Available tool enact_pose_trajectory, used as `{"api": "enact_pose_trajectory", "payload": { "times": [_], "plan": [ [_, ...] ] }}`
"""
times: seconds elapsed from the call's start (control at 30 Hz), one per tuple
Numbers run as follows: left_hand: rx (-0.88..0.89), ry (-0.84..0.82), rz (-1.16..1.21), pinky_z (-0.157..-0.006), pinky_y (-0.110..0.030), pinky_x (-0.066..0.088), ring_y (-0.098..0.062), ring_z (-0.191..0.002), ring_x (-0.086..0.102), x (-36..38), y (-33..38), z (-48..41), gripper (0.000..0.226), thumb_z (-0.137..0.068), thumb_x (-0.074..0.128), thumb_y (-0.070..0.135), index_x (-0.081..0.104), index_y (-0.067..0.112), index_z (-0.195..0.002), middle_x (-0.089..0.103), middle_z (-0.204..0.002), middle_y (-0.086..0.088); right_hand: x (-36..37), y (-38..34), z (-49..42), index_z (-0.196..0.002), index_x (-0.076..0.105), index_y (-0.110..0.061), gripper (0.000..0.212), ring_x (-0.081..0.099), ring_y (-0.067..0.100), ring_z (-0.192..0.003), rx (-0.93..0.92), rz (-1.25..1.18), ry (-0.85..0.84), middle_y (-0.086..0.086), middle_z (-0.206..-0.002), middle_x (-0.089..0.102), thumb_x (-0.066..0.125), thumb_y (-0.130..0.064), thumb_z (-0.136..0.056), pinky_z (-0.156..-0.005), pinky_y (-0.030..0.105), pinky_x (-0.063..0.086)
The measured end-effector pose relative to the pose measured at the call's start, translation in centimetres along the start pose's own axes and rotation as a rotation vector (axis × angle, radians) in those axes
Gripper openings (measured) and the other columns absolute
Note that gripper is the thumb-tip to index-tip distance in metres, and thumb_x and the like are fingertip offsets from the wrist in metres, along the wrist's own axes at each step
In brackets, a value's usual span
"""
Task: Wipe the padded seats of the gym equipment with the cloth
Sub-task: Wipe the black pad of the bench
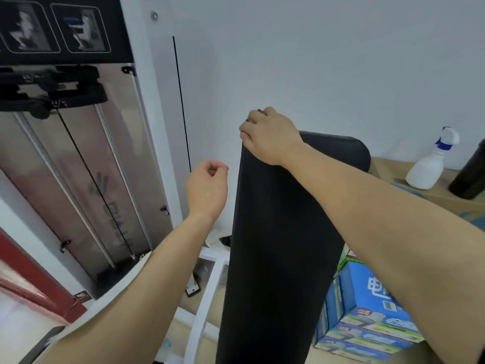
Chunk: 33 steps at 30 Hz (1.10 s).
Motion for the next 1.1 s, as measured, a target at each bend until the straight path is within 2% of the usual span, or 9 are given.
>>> {"api": "enact_pose_trajectory", "payload": {
  "times": [0.17,0.27,0.4,0.5,0.63,0.73,0.87,0.97,1.1],
  "plan": [
    [-0.015,0.063,-0.018,-0.065,-0.014,0.041,-0.005,-0.078,0.057,0.3,-2.5,1.0,0.013,-0.099,0.052,0.016,0.065,0.018,-0.098,0.061,-0.085,0.011,0.1,-4.0,1.0,-0.092,0.076,-0.015,0.042,0.054,0.033,-0.102,-0.141,0.2,0.01,0.004,-0.105,0.066,0.039,-0.035,-0.097,-0.083,0.044,0.044],
    [-0.08,0.129,-0.012,-0.063,-0.015,0.04,-0.005,-0.075,0.057,-0.7,-5.6,1.7,0.011,-0.098,0.054,0.017,0.065,0.018,-0.096,0.062,-0.082,0.01,3.6,-9.3,4.6,-0.109,0.073,-0.019,0.048,0.05,0.034,-0.113,-0.373,0.349,-0.282,0.007,-0.117,0.065,0.031,-0.04,-0.101,-0.111,0.057,0.028],
    [-0.135,0.12,-0.046,-0.061,-0.015,0.04,-0.004,-0.074,0.057,-2.4,-9.4,2.9,0.012,-0.097,0.055,0.017,0.066,0.019,-0.095,0.064,-0.083,0.009,9.2,-17.0,13.0,-0.118,0.068,-0.015,0.035,0.048,0.038,-0.117,-0.535,0.449,-0.535,0.014,-0.122,0.058,0.049,-0.036,-0.098,-0.111,0.058,0.028],
    [-0.146,0.096,-0.08,-0.061,-0.012,0.038,-0.001,-0.074,0.056,-3.5,-10.6,3.9,0.012,-0.096,0.056,0.016,0.067,0.018,-0.095,0.063,-0.083,0.01,10.5,-18.5,15.0,-0.124,0.066,-0.015,0.035,0.043,0.039,-0.126,-0.607,0.461,-0.582,0.014,-0.134,0.053,0.053,-0.033,-0.097,-0.113,0.058,0.026],
    [-0.124,0.091,-0.06,-0.061,-0.01,0.039,-0.004,-0.074,0.057,-4.1,-9.0,3.5,0.012,-0.097,0.056,0.016,0.067,0.019,-0.094,0.063,-0.082,0.01,7.6,-13.5,9.7,-0.121,0.07,-0.02,0.032,0.048,0.035,-0.125,-0.441,0.37,-0.341,0.009,-0.13,0.06,0.05,-0.03,-0.098,-0.118,0.059,0.016],
    [-0.083,0.067,-0.01,-0.069,-0.02,0.048,-0.01,-0.08,0.061,-3.0,-6.2,2.8,0.011,-0.098,0.055,0.018,0.065,0.021,-0.096,0.064,-0.086,0.009,3.0,-7.8,4.8,-0.11,0.075,-0.02,0.028,0.052,0.033,-0.119,-0.361,0.353,-0.136,0.005,-0.122,0.064,0.053,-0.032,-0.096,-0.117,0.055,0.023],
    [0.015,0.048,-0.004,-0.066,-0.017,0.043,-0.006,-0.079,0.058,-0.5,-1.6,2.1,0.011,-0.099,0.054,0.019,0.064,0.022,-0.095,0.062,-0.085,0.012,0.2,-2.9,2.2,-0.116,0.069,-0.02,0.032,0.054,0.033,-0.117,-0.269,0.275,0.022,0.004,-0.123,0.063,0.046,-0.036,-0.1,-0.116,0.055,0.025],
    [0.077,0.072,0.006,-0.067,-0.018,0.044,-0.006,-0.08,0.058,1.6,1.3,1.5,0.012,-0.098,0.054,0.019,0.064,0.022,-0.092,0.062,-0.086,0.011,-1.3,1.1,2.8,-0.121,0.064,-0.022,0.04,0.059,0.031,-0.105,0.001,0.098,0.073,0.006,-0.119,0.064,0.033,-0.039,-0.102,-0.099,0.047,0.04],
    [0.098,0.034,0.026,-0.068,-0.018,0.044,-0.007,-0.08,0.059,5.3,3.9,1.4,0.015,-0.096,0.053,0.019,0.064,0.025,-0.088,0.063,-0.084,0.01,-1.7,7.5,7.4,-0.12,0.064,-0.025,0.044,0.06,0.031,-0.095,0.233,-0.06,0.073,0.004,-0.113,0.066,0.026,-0.04,-0.104,-0.081,0.04,0.039]
  ]
}}
Point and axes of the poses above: each hand's wrist, its own z-axis away from the middle knuckle, its own x-axis out of the palm, y = z × x, the point moved 2 cm from there along -z, towards the middle knuckle
